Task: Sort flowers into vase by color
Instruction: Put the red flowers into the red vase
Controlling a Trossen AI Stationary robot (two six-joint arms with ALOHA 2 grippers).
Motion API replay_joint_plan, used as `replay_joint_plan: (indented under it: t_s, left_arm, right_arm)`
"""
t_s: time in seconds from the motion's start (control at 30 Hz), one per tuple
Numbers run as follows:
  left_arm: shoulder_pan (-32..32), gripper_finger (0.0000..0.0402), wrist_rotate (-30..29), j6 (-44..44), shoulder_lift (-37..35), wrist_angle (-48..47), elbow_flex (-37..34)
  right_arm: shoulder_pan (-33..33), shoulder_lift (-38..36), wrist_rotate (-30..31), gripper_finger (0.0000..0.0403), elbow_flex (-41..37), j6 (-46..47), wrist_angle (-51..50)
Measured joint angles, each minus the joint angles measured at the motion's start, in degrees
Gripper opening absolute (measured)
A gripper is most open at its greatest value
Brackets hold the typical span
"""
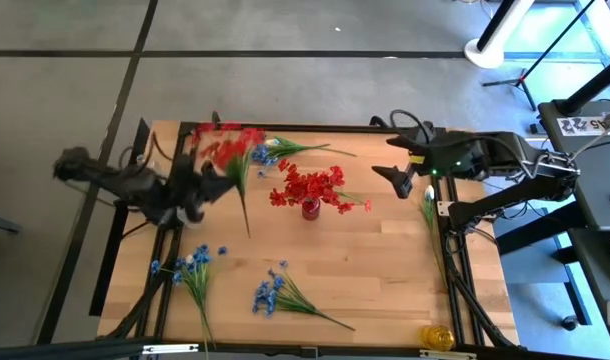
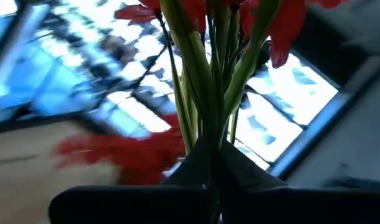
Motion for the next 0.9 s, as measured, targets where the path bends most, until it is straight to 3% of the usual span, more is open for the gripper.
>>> replay_joint_plan:
  t_s: [0.1, 0.23, 0.4, 0.63, 0.77, 0.9]
  left_arm:
    - [-7.7, 0.0001, -2.8, 8.1, 4.3, 8.7, 0.0]
    - [-14.4, 0.0000, -2.0, 17.8, 11.4, 18.8, 0.0]
    - [-17.9, 0.0004, 0.4, 29.2, 20.0, 18.9, 0.0]
    - [-17.3, 0.0010, -3.6, 39.9, 30.7, 20.0, 3.2]
    - [-13.2, 0.0012, -4.1, 41.4, 37.9, 20.5, 6.5]
    - [-8.4, 0.0012, -3.5, 43.4, 43.4, 28.2, 9.0]
  right_arm:
    - [0.0, -0.1, 0.0, 0.0395, 0.0, -6.4, 4.8]
    - [0.0, -0.1, -0.1, 0.0395, 0.0, -12.4, 12.8]
    - [0.0, 0.0, 0.8, 0.0395, 0.0, -13.3, 21.3]
    - [0.0, 0.0, 3.5, 0.0395, 0.0, -20.4, 28.7]
    - [0.0, 0.0, 3.5, 0.0395, 0.0, -20.6, 30.3]
    - [0.0, 0.1, 2.4, 0.0395, 0.0, -20.6, 30.8]
